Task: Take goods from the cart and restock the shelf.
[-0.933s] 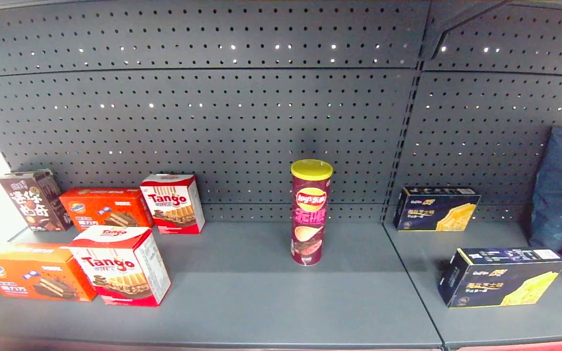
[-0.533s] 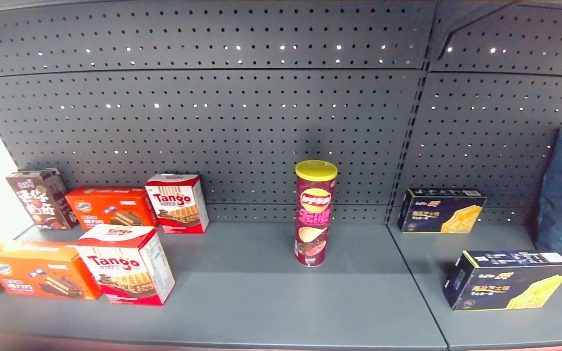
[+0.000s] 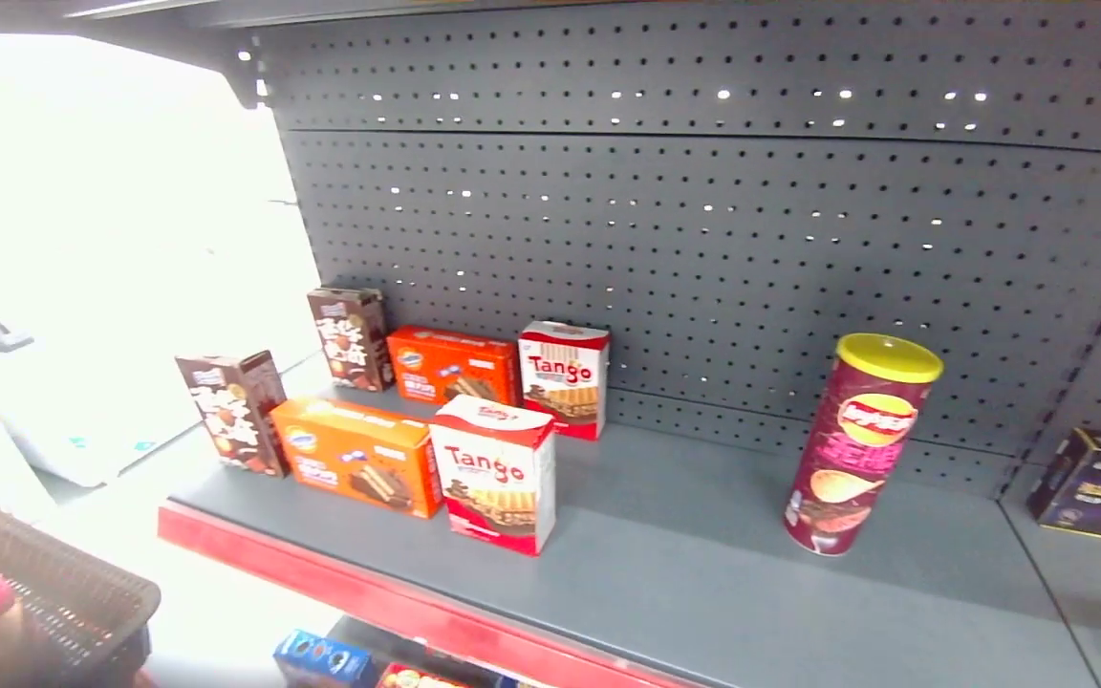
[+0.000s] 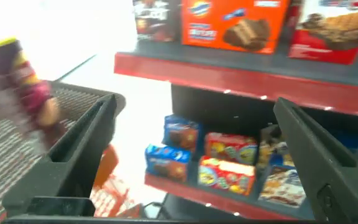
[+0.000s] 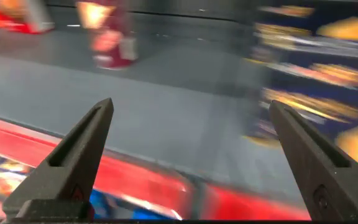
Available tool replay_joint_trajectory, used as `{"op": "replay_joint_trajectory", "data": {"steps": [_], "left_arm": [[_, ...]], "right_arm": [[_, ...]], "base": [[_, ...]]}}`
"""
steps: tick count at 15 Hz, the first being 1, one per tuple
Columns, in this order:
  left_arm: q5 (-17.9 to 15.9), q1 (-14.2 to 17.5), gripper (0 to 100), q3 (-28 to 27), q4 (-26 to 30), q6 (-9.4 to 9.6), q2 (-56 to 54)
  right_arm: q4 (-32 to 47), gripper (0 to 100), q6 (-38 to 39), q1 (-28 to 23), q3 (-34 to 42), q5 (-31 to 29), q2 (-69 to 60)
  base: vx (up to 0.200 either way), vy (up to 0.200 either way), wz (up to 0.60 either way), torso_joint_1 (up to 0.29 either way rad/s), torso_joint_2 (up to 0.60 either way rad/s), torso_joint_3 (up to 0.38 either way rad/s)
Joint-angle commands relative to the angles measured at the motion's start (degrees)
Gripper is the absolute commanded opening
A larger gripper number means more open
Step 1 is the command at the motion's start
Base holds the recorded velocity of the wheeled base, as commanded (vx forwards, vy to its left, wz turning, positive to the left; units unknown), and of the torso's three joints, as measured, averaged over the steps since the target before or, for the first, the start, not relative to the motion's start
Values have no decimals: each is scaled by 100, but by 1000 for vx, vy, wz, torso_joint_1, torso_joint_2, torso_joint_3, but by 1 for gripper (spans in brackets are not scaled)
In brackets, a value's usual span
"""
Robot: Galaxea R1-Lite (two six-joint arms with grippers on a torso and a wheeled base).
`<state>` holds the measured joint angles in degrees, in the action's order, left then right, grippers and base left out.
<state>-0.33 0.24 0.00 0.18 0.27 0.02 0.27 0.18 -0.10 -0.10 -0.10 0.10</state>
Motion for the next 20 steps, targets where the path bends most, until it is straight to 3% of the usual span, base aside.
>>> {"op": "replay_joint_trajectory", "data": {"steps": [1,11,18,20], "left_arm": [[-2,2,100,0,-1,0,-2],[-11,2,100,0,-1,17,-2],[7,2,100,0,-1,35,-2],[130,-7,100,-624,193,316,235]], "right_arm": [[0,100,-1,1,1,1,8],[0,100,-1,1,1,1,8],[0,100,-1,1,1,1,8],[0,100,-1,1,1,1,8]], "base": [[0,0,600,2,7,7],[0,0,600,3,1,2],[0,0,0,0,0,0],[0,0,0,0,0,0]]}}
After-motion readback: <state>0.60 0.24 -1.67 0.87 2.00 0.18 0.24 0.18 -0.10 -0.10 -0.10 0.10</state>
